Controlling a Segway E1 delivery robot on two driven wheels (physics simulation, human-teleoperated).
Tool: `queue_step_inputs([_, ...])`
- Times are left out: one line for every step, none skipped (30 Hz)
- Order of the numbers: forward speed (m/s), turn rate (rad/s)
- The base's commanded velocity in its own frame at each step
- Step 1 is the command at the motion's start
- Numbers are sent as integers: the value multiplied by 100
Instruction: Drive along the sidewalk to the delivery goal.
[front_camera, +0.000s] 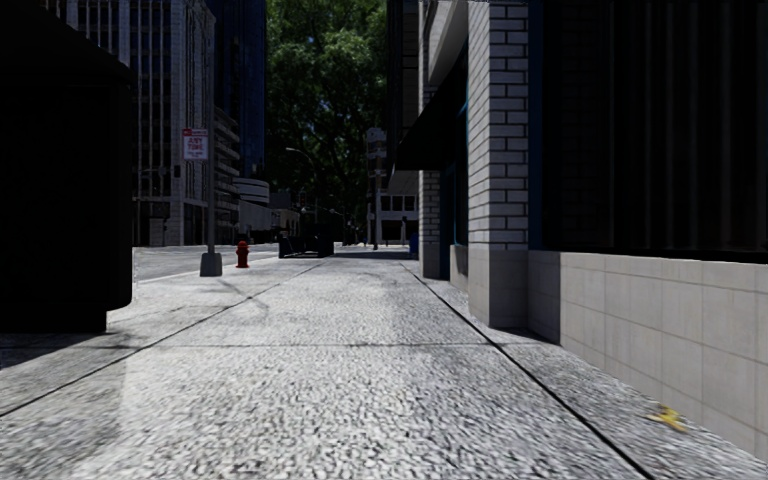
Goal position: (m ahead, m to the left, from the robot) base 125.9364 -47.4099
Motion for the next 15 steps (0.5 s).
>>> queue_step_inputs([200, 0])
queue_step_inputs([200, 0])
queue_step_inputs([200, 0])
queue_step_inputs([200, 0])
queue_step_inputs([200, 0])
queue_step_inputs([200, 0])
queue_step_inputs([200, 0])
queue_step_inputs([200, 0])
queue_step_inputs([200, 0])
queue_step_inputs([200, 0])
queue_step_inputs([200, 0])
queue_step_inputs([200, 0])
queue_step_inputs([200, 0])
queue_step_inputs([200, 0])
queue_step_inputs([200, 0])
